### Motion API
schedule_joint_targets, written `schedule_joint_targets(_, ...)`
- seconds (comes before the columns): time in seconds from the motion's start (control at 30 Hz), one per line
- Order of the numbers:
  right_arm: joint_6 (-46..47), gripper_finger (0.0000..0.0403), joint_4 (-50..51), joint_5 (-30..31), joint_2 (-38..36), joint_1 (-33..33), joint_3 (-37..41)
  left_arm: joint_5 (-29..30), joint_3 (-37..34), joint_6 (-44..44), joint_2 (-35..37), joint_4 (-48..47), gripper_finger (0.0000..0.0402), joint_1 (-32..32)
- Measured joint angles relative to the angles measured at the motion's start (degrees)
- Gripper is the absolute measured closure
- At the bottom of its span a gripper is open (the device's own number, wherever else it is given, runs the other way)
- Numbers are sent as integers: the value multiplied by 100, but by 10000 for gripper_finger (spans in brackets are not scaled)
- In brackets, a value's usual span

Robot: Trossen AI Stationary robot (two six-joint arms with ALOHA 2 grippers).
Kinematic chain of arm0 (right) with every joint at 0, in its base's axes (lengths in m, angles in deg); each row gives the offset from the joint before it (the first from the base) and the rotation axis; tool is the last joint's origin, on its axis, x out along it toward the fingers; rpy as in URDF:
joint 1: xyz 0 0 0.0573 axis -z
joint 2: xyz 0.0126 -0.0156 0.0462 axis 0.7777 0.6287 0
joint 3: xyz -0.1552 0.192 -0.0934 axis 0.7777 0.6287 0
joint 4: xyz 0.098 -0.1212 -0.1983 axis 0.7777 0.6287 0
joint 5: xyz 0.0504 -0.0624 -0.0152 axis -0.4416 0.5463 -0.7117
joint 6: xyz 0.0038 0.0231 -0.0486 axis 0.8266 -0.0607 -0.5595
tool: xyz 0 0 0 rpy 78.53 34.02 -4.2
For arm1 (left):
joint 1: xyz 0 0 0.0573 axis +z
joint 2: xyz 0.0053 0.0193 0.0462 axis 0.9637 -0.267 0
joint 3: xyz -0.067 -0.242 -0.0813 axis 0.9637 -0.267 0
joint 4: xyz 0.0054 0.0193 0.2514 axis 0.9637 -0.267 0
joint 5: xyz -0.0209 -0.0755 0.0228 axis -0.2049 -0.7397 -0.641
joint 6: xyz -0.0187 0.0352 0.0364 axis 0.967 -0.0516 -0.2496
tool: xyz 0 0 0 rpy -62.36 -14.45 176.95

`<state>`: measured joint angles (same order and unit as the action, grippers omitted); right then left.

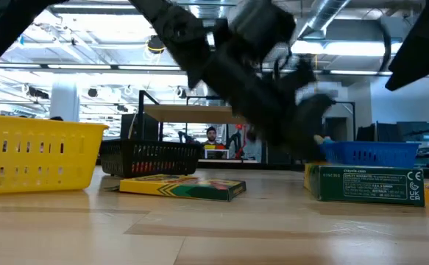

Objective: Pick & Place Office Desk Supplies
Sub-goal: Put the yellow spring keychain into the black bin

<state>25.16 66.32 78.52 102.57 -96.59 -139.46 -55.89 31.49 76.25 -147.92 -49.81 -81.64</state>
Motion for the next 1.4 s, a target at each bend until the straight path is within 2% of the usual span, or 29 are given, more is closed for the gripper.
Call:
schedule_joint_targets(0.13,2,137,104,346,0,-51,0,421,17,-317,429,-112,396,-66)
schedule_joint_targets(0.27,4,137,116,544,0,-63,0,1016,12,-628,871,-726,397,-124)
schedule_joint_targets(0.43,16,137,129,549,0,-86,0,1889,-28,-608,1497,-2224,398,-156)
schedule_joint_targets(0.57,22,137,137,549,0,-140,0,2446,-532,-213,2200,-2952,397,-230)
schedule_joint_targets(0.73,22,137,155,548,0,-208,0,2487,-1576,784,3311,-3520,397,-359)
schedule_joint_targets(0.83,24,137,157,546,0,-247,0,2480,-2275,1344,3977,-3479,397,-481)
schedule_joint_targets(1.03,20,137,175,531,2,-245,0,2265,-3500,2312,4751,-3703,384,-537)
schedule_joint_targets(1.2,4,137,179,510,0,-245,0,1896,-4158,2366,4937,-3433,329,-467)
schedule_joint_targets(1.4,-197,137,149,330,0,-191,0,1949,-4258,2249,4949,-3225,241,-310)
